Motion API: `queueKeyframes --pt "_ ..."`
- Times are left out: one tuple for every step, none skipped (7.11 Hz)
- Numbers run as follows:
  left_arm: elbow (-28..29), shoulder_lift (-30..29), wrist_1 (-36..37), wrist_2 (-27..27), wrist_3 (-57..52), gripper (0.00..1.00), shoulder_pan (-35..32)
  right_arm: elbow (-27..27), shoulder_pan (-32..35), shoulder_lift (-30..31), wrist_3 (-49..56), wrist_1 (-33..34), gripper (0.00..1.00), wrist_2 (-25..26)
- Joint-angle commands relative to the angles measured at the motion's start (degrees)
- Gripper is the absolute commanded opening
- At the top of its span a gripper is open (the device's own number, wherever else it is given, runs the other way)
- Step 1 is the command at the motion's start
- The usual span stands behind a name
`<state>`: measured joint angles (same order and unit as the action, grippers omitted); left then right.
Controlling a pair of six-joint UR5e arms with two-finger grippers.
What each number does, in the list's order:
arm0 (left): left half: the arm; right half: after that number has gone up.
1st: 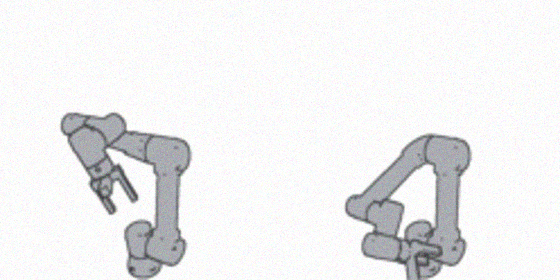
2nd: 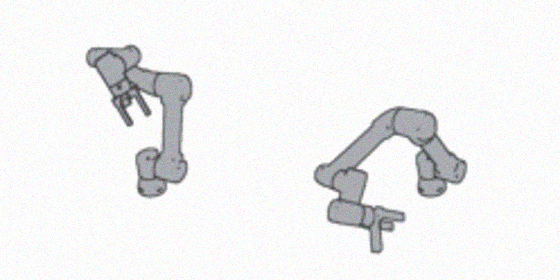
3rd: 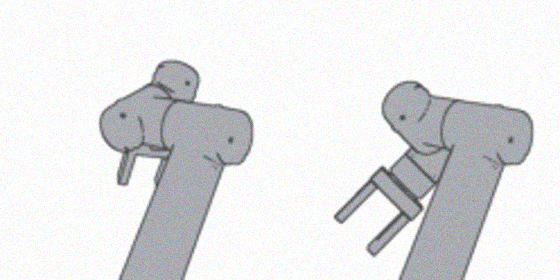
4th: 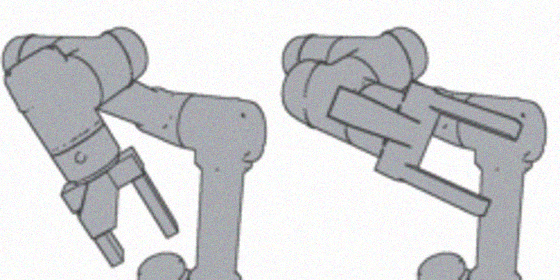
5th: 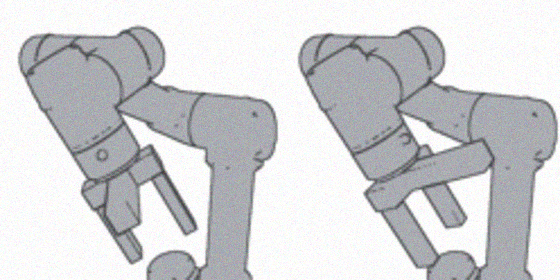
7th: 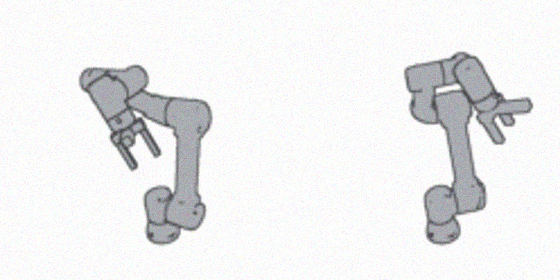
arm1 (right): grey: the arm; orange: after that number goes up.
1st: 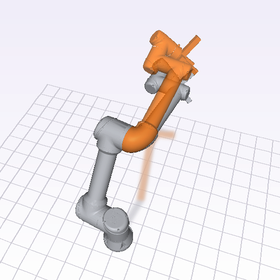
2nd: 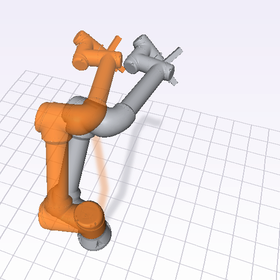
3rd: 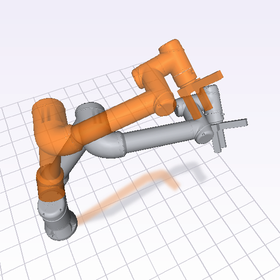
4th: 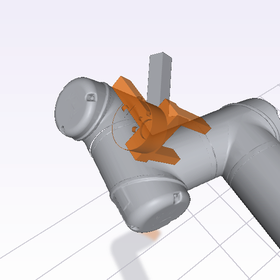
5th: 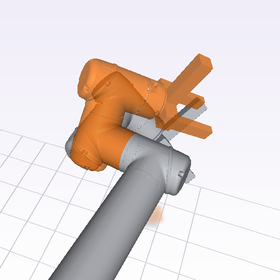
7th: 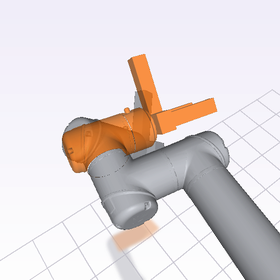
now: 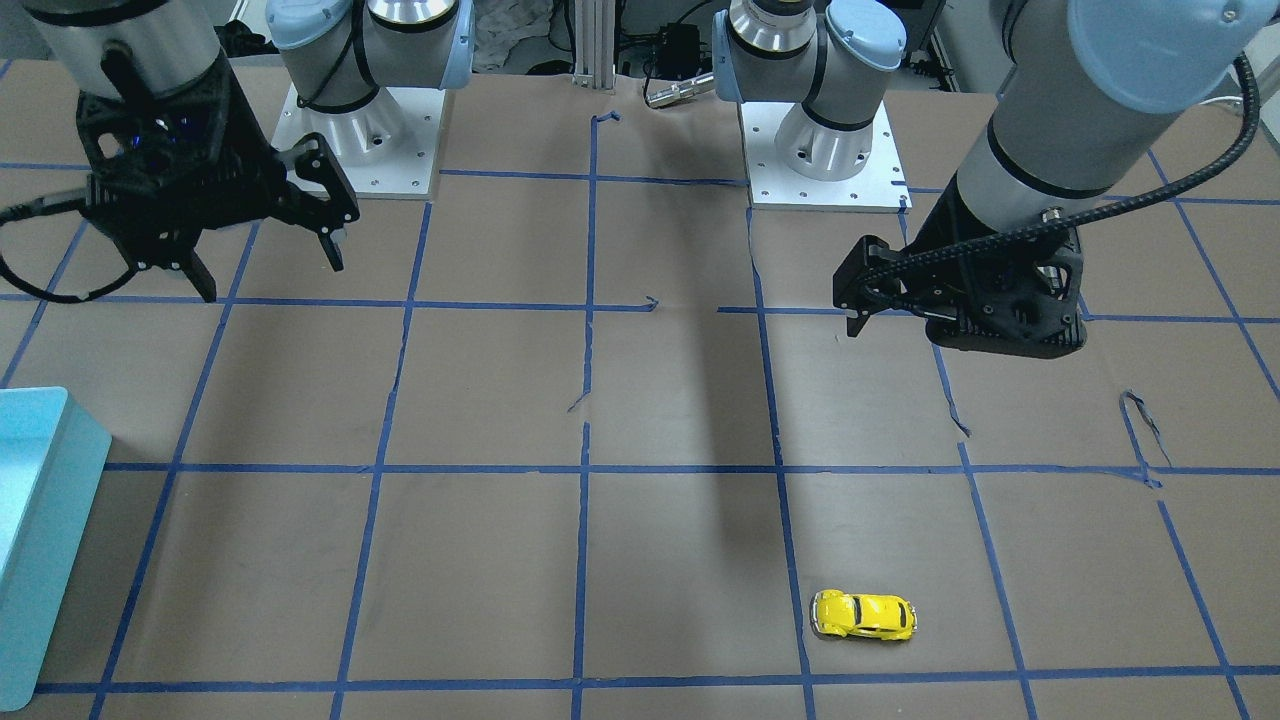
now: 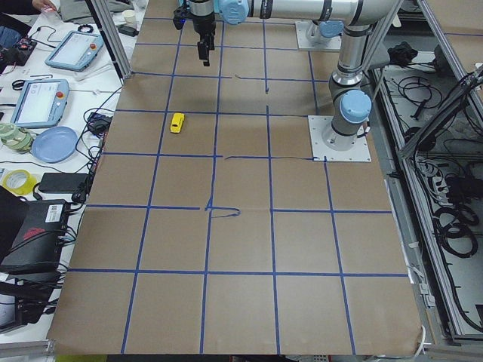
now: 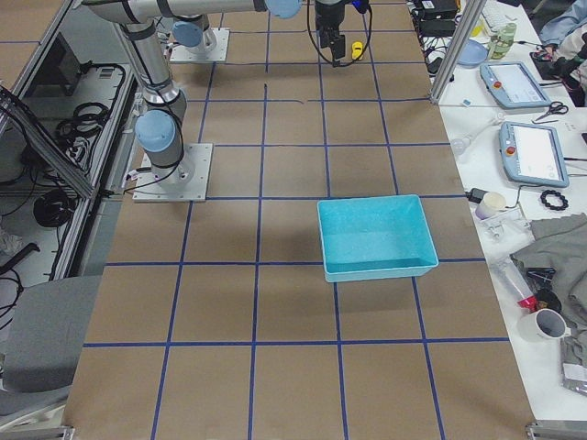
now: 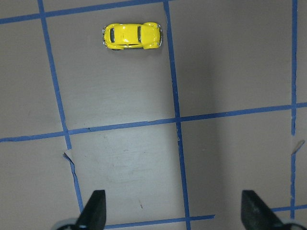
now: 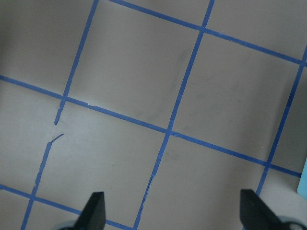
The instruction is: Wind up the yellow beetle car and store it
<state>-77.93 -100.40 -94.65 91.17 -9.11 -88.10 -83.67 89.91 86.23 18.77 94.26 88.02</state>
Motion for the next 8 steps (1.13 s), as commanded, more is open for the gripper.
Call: queueKeyframes --pt "-0.5 0.4 0.1 -0.1 -0.1 1.0 0.1 0.2 -0.2 -2.4 -0.2 4.7 1.0 1.0" --pt "-0.5 0.4 0.1 -0.3 -0.1 1.0 0.1 -0.3 -0.2 -2.3 -3.1 4.4 1.0 2.0" --pt "-0.5 0.4 0.1 -0.2 -0.1 1.0 0.2 -0.5 -0.1 -2.3 -6.5 4.3 1.0 1.9" --pt "-0.6 0.3 0.1 -0.1 -0.2 1.0 0.4 -0.5 -0.1 -2.3 -6.8 4.1 1.0 2.0" --pt "-0.8 0.4 0.1 -0.1 0.0 1.0 0.4 -0.5 -0.1 -2.3 -6.7 4.1 1.0 1.9" --pt "-0.7 0.4 0.1 -0.1 0.0 1.0 0.4 -0.5 0.0 -2.3 -6.7 4.1 1.0 1.9" --pt "-0.7 0.3 0.2 -0.1 0.0 1.0 0.4 -1.0 0.1 -2.3 -6.7 4.2 1.0 1.9" --pt "-0.8 0.3 0.3 -0.2 0.1 1.0 0.4 -1.1 0.0 -2.3 -6.5 4.3 1.0 2.0"
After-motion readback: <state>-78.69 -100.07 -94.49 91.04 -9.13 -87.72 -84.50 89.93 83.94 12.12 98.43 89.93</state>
